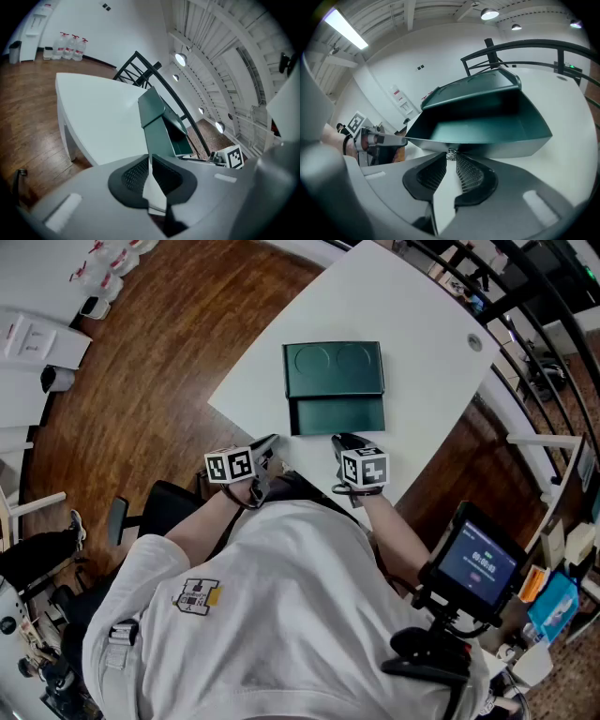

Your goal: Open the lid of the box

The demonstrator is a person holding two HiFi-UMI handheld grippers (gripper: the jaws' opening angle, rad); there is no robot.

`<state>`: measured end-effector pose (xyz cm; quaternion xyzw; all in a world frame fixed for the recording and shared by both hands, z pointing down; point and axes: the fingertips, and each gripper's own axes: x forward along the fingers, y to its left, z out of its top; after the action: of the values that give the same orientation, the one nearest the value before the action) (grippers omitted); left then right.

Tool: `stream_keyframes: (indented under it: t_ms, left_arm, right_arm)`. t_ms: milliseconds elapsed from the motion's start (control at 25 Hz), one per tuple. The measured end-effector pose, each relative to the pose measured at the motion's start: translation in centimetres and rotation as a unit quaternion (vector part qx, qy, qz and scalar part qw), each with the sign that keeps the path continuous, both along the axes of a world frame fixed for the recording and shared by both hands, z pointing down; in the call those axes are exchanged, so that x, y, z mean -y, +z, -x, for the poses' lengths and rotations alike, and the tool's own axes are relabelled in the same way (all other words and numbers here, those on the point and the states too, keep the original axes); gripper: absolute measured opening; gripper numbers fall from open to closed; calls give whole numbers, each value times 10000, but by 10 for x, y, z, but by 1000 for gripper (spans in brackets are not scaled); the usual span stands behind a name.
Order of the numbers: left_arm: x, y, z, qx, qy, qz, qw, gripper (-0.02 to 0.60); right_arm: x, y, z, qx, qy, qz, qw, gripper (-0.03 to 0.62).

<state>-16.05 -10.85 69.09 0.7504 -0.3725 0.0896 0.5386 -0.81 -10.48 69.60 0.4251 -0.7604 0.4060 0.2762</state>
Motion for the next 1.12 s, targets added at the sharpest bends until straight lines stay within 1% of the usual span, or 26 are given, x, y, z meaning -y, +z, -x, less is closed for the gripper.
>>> stream_keyframes:
  t_ms: [120,200,320,440,520,600,720,800,840,920,1040,1120]
  left_arm:
    - [-5,3,2,29,-38,36,10000,23]
    - [-8,1,-1,51,-42,26,10000,23]
    - [-17,-4,-10,84,-27,-27,10000,23]
    - [-18,-3,-12,103,-1,-35,9999,23]
    - [-14,-3,-8,109,14,-43,9999,23]
    - [-13,-4,-5,111,27,-33,9999,23]
    - [-36,-8,-11,101,96,-9,9999,20]
    - [-57,-14,-28,76,178,-77,9998,0]
    - [-64,-17,-37,63,234,-123,9996,1]
    - [-72,-20,-47,52,364,-176,9992,0]
    - [-77,-21,-53,9,547,-171,9984,0]
    - [-79,-20,-56,74,625,-211,9978,0]
  right_arm:
    - [-19,8,0,13,-12,118,9999,63]
    - [-27,8,-1,78,-5,92,9999,63]
    - [-33,2,-6,87,-4,3,10000,63]
    - [-31,4,-7,96,20,33,9999,64]
    - [-27,4,-5,230,110,46,9997,69]
    - [-27,-2,-4,434,195,4,9989,96]
    - [-56,-14,-22,755,303,-137,9966,103]
    - [-83,-25,-46,1040,398,-331,9932,54]
    - [-93,-29,-56,1156,442,-416,9914,25]
    - [-106,-30,-67,1254,501,-448,9898,0]
    - [-113,-23,-67,1262,536,-334,9900,0]
    - [-115,-20,-66,1281,530,-309,9899,0]
